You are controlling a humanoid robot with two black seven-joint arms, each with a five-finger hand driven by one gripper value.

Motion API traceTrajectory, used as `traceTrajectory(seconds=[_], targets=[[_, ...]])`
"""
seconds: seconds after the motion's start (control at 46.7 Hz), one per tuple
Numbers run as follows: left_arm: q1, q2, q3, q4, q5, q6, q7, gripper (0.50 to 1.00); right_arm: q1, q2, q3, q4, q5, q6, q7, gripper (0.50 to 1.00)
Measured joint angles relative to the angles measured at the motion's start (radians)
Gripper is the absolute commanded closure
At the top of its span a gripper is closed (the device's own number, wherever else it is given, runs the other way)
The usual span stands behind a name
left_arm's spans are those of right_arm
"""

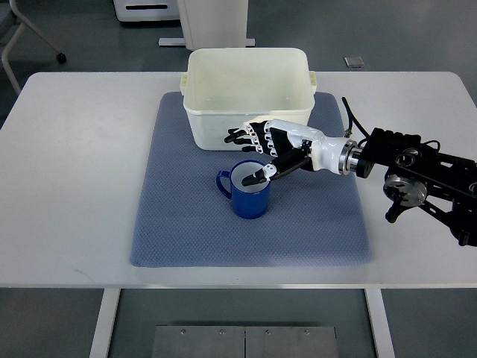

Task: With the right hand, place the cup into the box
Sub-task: 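Lower the right hand around the blue mug and close the fingers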

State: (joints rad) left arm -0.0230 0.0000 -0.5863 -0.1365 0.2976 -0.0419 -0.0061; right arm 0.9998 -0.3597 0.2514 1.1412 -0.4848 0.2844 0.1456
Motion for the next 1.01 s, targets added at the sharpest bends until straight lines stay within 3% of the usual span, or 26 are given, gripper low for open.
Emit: traceTrajectory(seconds=[1.007], targets=[[0.0, 0.0, 0.0, 0.0, 0.0, 0.0, 0.0, 0.5, -0.051, 0.053, -0.029, -0.089, -0.041, -0.005, 0.003, 0.5]])
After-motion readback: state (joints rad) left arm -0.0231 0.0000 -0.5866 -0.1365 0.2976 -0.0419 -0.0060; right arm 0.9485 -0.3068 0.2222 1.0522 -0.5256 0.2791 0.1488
